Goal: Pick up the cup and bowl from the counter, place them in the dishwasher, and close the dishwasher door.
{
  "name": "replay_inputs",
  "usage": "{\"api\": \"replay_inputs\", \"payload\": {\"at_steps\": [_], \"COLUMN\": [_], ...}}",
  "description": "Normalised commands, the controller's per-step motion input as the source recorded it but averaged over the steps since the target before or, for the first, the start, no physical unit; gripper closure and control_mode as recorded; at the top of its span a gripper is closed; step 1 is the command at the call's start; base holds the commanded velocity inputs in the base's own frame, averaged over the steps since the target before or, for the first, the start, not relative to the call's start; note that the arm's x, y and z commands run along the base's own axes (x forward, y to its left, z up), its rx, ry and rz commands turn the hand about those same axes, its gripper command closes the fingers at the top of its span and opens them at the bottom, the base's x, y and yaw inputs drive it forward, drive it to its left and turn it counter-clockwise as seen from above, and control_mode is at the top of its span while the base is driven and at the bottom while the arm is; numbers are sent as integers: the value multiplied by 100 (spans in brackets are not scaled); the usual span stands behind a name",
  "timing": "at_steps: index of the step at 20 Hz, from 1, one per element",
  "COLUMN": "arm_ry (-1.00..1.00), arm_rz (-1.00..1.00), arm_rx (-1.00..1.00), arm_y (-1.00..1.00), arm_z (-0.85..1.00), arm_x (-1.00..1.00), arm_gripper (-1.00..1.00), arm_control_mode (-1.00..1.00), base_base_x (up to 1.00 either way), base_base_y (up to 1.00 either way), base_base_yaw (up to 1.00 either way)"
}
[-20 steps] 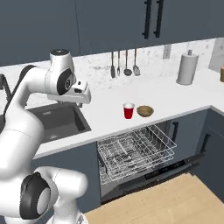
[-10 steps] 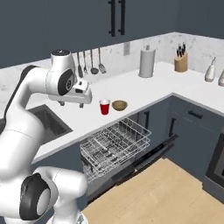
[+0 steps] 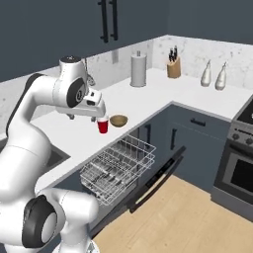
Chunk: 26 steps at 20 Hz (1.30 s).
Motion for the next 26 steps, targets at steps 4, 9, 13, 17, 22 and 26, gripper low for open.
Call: {"api": "replay_inputs", "payload": {"at_steps": [4,9,13,17,22,26], "arm_ry": [0,0,0,8,8,10], "arm_rz": [0,0,0,0,-3,-5], "arm_rx": [0,0,0,0,1,2], "arm_y": [0,0,0,0,0,0], "arm_z": [0,0,0,0,-9,-32], "arm_x": [0,0,0,51,96,100], "arm_gripper": [-100,-100,-100,-100,-100,-100], "arm_control_mode": [100,100,100,-100,-100,-100], "base_base_x": [23,36,37,0,0,0], "base_base_y": [43,27,8,0,0,0], "base_base_yaw": [-28,-13,0,0,0,0]}}
